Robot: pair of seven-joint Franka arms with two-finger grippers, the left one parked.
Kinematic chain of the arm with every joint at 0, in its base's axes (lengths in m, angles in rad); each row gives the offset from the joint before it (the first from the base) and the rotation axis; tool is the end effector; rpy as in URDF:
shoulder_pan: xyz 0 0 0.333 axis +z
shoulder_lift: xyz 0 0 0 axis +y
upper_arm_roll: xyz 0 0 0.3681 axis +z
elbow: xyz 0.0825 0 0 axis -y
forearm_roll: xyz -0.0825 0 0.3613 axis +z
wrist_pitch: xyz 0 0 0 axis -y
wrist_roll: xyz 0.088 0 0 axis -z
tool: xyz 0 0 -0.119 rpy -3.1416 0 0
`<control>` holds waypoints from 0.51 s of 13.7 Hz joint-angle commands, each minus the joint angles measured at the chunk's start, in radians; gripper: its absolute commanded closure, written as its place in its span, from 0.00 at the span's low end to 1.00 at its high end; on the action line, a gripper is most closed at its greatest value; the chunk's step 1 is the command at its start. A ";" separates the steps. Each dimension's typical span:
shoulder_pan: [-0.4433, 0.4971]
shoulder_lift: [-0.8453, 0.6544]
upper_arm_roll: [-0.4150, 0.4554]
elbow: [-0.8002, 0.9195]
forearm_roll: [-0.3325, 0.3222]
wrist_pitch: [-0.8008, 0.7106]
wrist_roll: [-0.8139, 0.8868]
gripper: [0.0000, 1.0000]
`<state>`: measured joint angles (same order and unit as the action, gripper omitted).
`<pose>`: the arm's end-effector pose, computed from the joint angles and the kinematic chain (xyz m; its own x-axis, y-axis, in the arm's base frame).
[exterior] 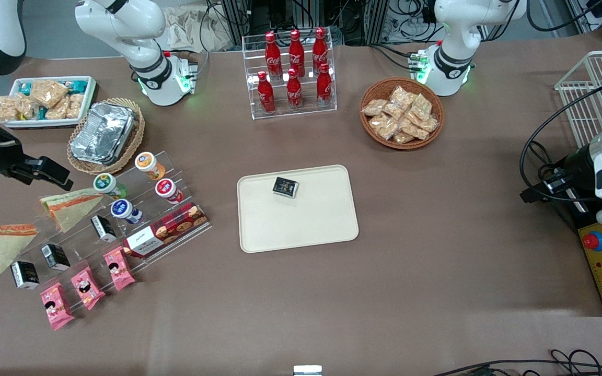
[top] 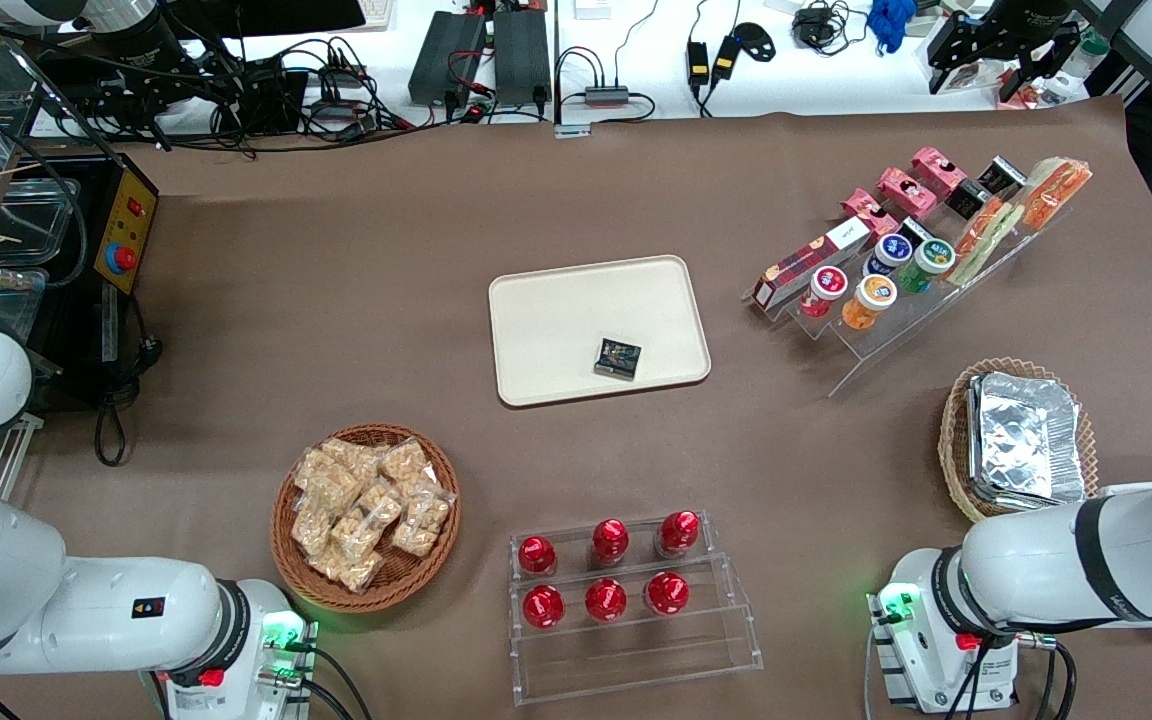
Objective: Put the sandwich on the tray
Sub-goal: 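Move the right gripper over the wrapped sandwich in the acrylic rack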
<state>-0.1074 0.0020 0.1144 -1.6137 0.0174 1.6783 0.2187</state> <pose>0.5431 0.0056 0.6539 0.9756 -0.2119 0.0572 -0.2105 -0.9771 -0.0308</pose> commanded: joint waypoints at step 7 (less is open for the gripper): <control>-0.015 0.013 -0.007 0.002 -0.054 -0.017 0.027 0.04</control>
<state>-0.1191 0.0056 0.1053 -1.6196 0.0057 1.6740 0.2310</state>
